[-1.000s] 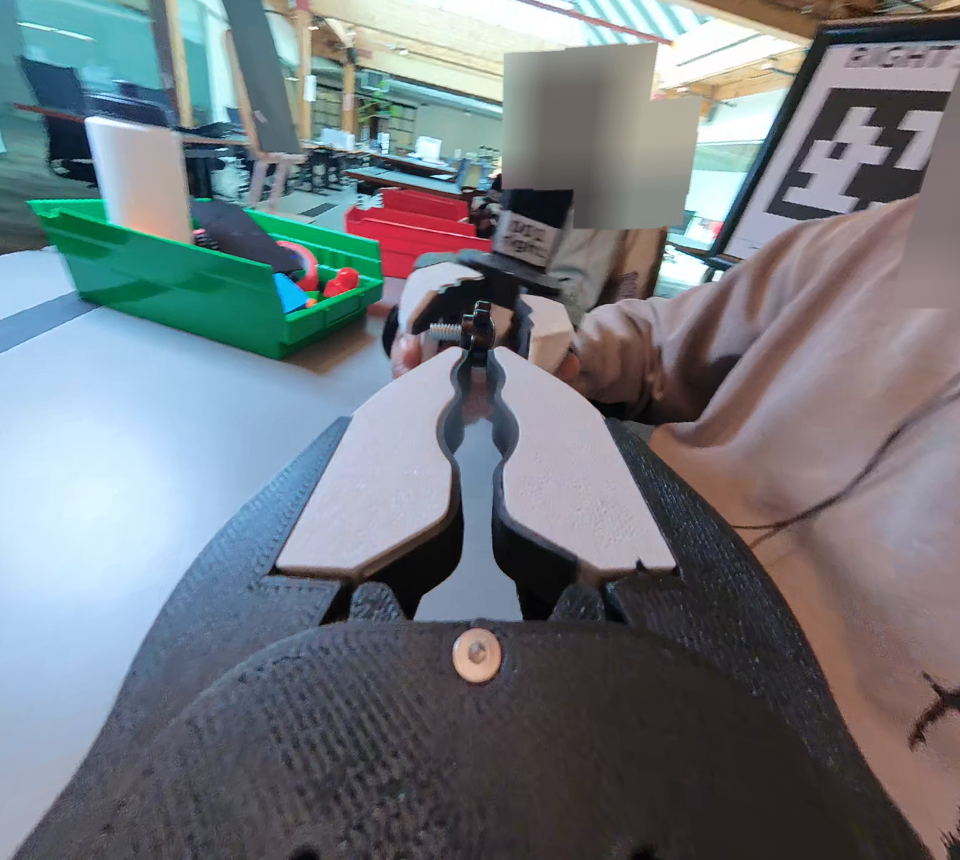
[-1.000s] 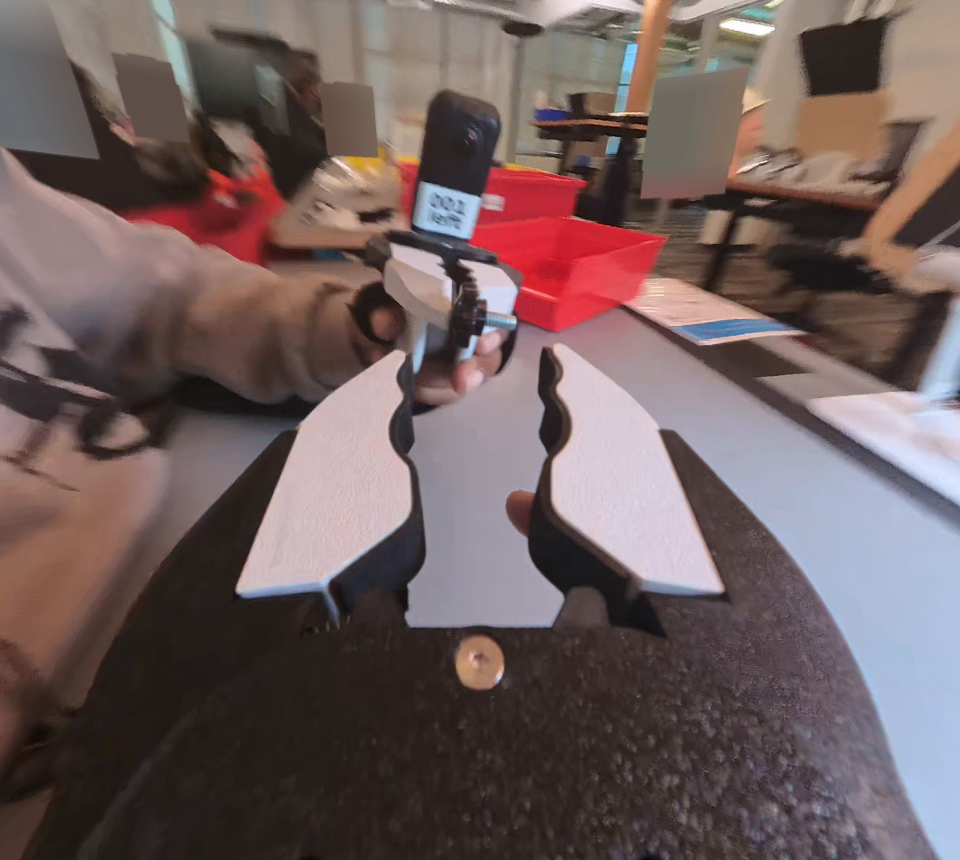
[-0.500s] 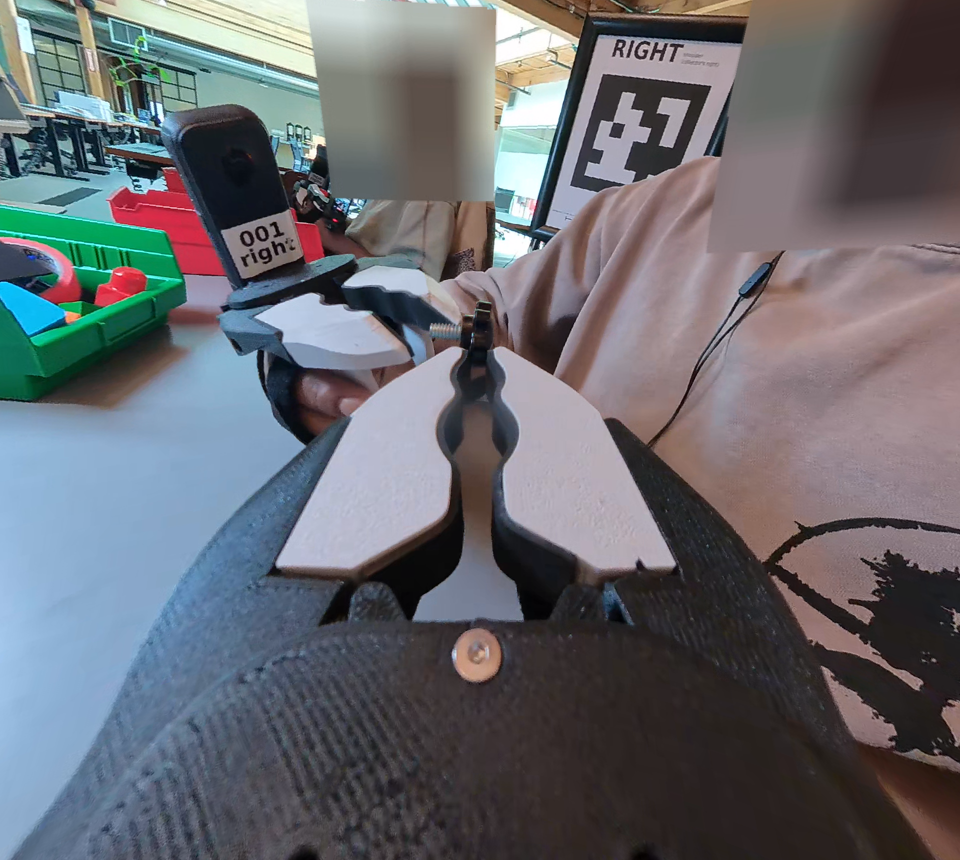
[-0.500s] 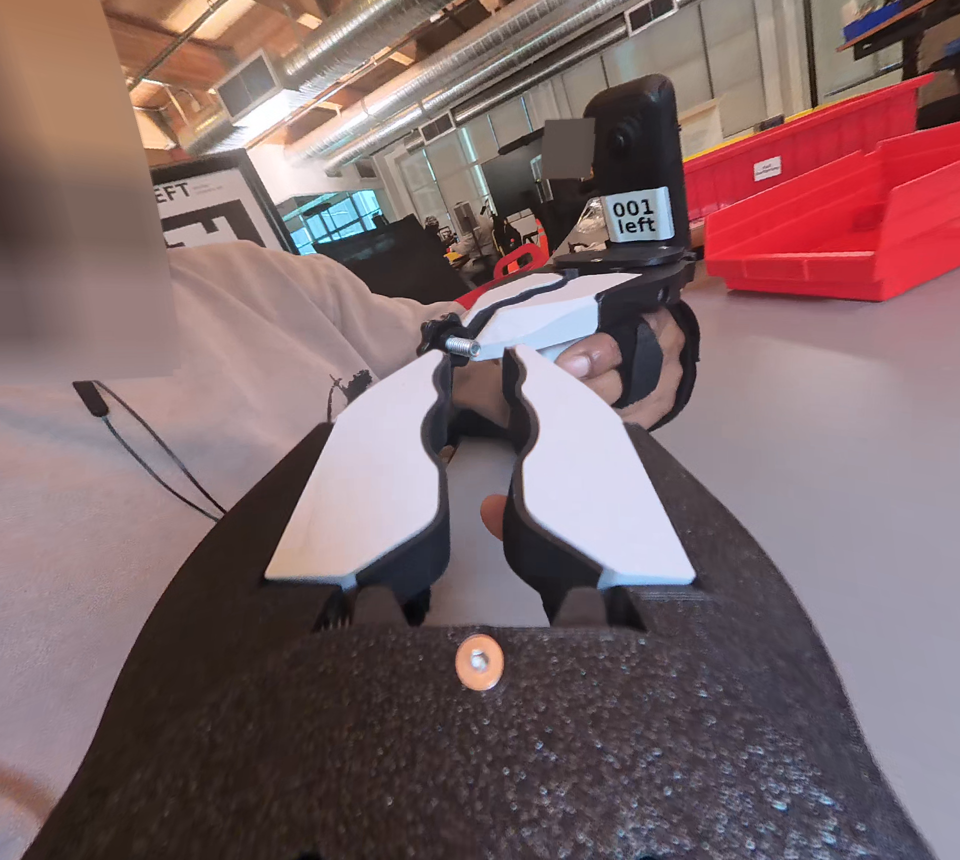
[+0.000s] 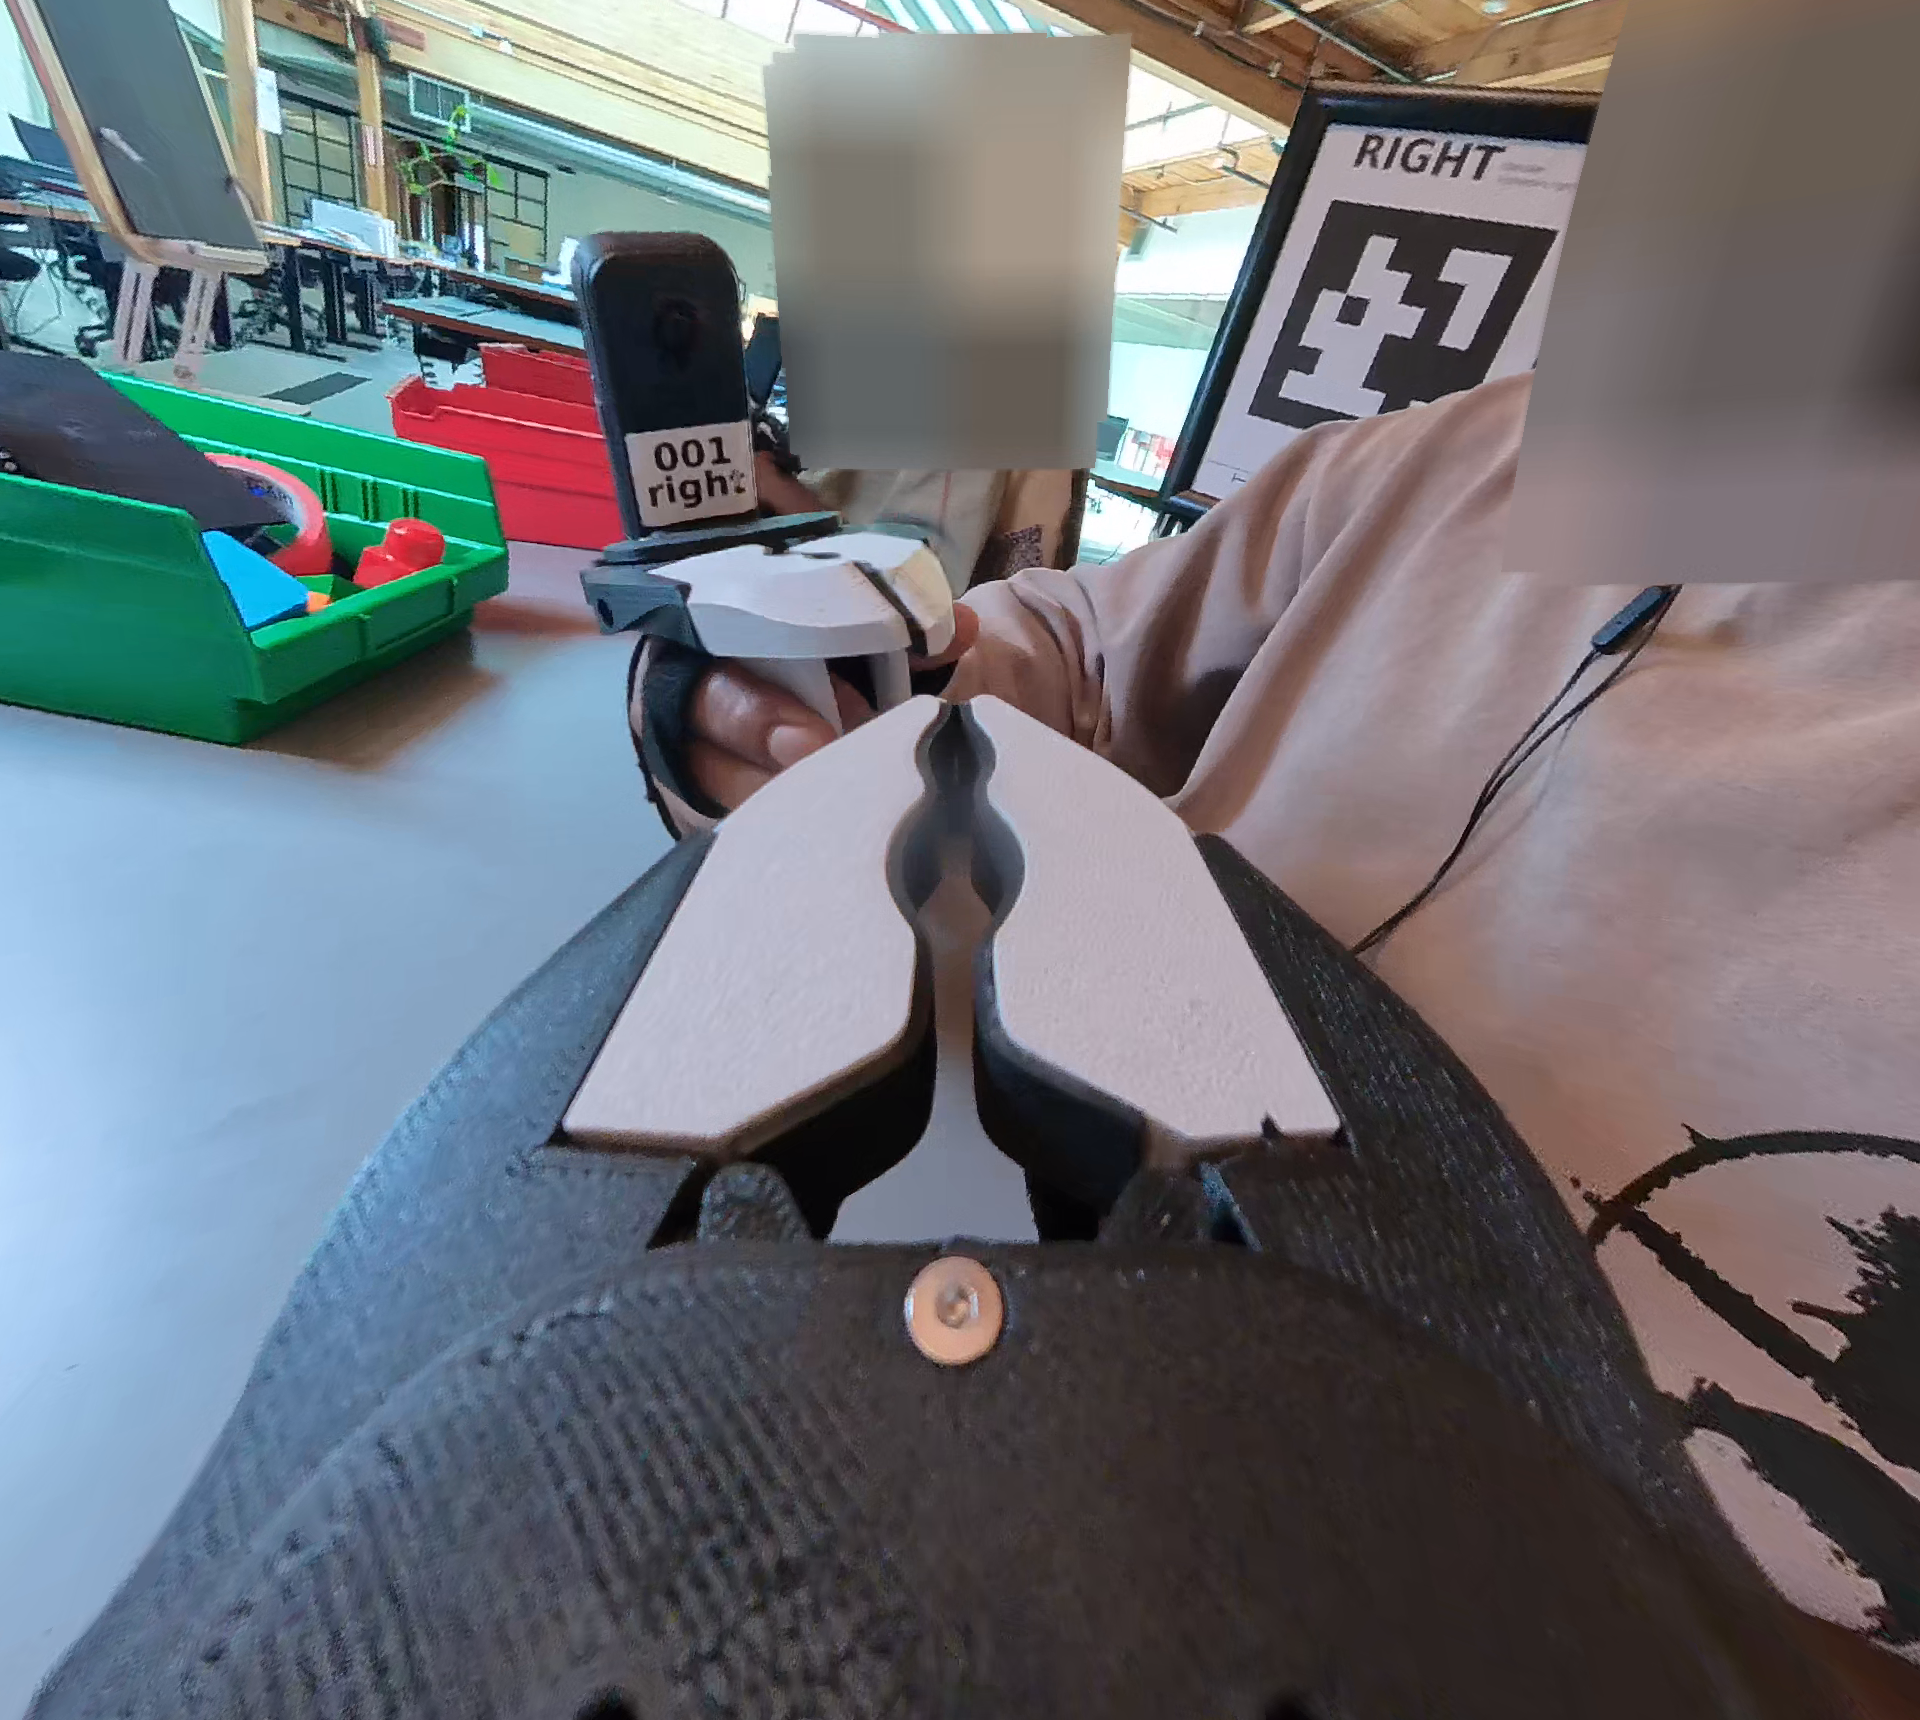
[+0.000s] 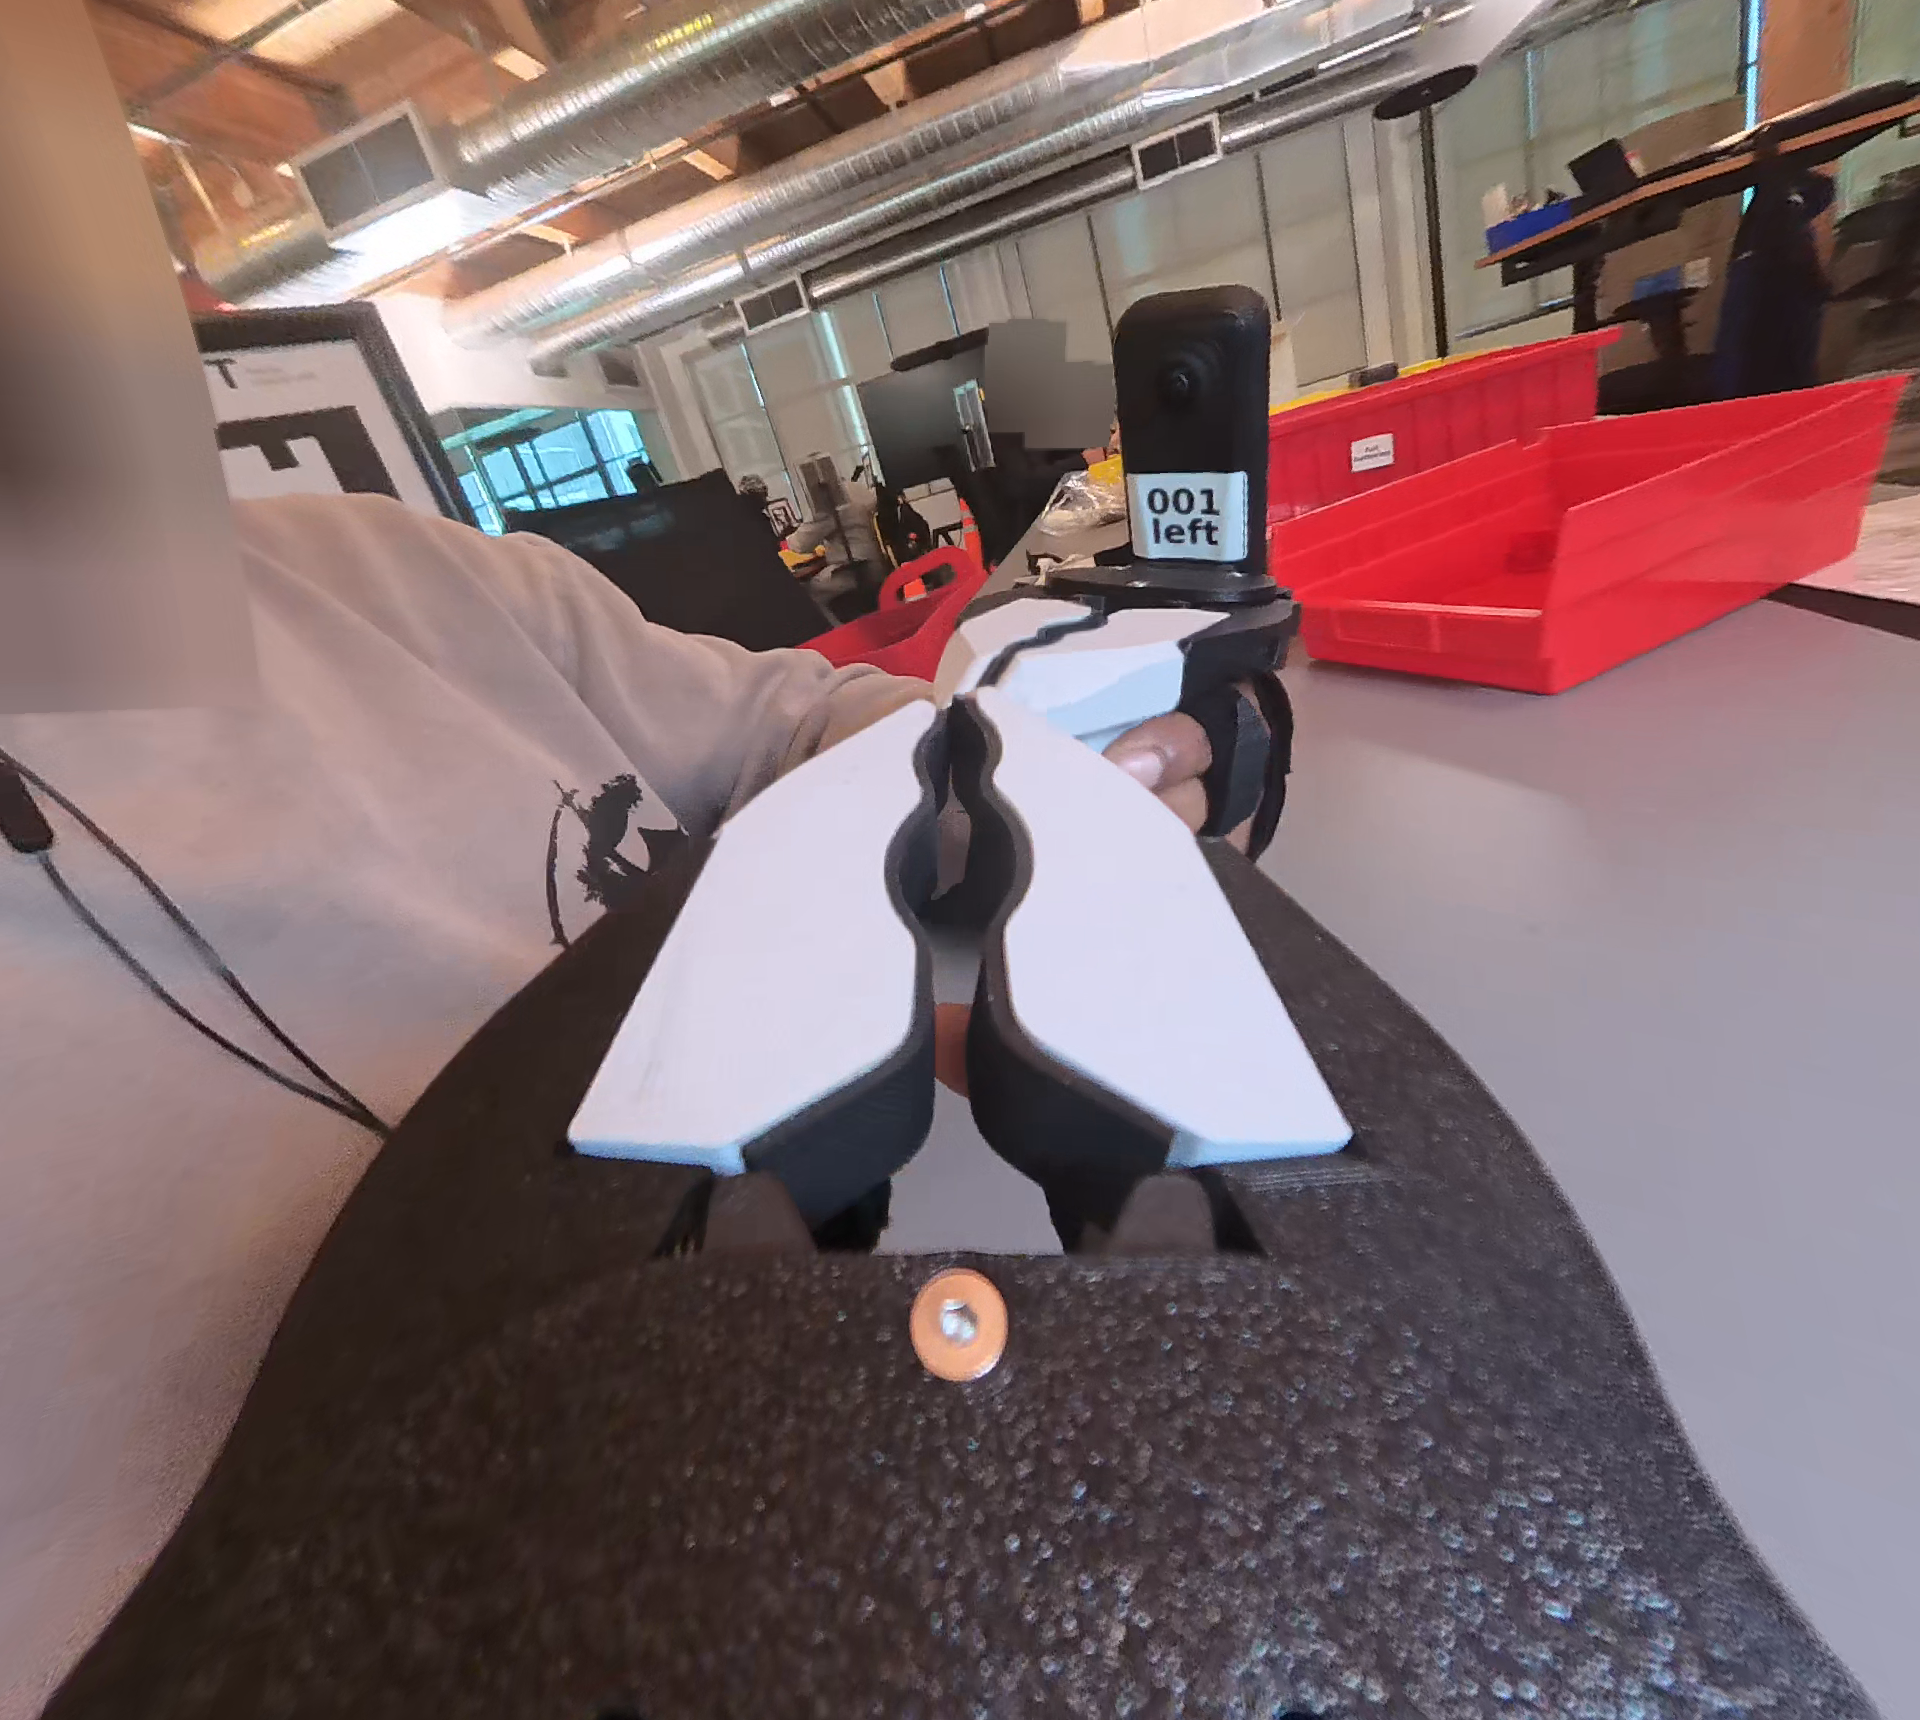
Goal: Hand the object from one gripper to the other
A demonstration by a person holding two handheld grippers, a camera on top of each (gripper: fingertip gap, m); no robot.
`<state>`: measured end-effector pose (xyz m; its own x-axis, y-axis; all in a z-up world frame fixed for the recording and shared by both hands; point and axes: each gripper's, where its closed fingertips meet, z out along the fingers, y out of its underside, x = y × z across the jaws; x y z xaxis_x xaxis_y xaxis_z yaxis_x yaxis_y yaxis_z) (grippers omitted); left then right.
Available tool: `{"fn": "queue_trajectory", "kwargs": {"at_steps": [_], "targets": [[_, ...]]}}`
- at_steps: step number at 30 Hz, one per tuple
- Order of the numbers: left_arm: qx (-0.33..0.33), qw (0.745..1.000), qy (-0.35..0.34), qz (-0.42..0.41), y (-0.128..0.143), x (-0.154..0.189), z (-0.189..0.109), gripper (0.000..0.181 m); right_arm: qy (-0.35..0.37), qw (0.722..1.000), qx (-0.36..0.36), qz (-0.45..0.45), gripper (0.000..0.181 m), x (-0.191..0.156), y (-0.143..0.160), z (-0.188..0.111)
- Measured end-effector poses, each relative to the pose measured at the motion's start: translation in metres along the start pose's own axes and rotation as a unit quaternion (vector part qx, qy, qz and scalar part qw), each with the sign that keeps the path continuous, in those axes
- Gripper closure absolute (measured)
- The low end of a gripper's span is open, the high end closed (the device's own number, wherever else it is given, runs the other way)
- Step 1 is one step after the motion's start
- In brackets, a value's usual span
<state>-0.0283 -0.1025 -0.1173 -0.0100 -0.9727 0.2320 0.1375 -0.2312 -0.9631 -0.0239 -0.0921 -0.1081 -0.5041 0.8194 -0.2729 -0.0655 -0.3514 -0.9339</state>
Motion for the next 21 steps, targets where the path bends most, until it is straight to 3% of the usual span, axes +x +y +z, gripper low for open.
{"fn": "queue_trajectory", "kwargs": {"at_steps": [14, 17, 21], "targets": [[-0.004, 1.0, -0.024, 0.007, 0.0, -0.008, -0.003, 0.181, 0.052, 0.998, 0.03, -0.018, 0.181, 0.016, -0.017, -0.012], [-0.004, 1.0, -0.027, 0.008, 0.0, -0.008, -0.003, 0.181, 0.108, 0.992, 0.057, -0.039, 0.181, 0.031, -0.032, -0.026], [-0.002, 0.999, -0.031, 0.009, -0.001, -0.01, -0.004, 0.181, 0.252, 0.962, 0.064, -0.079, 0.181, 0.071, -0.05, -0.064]]}}
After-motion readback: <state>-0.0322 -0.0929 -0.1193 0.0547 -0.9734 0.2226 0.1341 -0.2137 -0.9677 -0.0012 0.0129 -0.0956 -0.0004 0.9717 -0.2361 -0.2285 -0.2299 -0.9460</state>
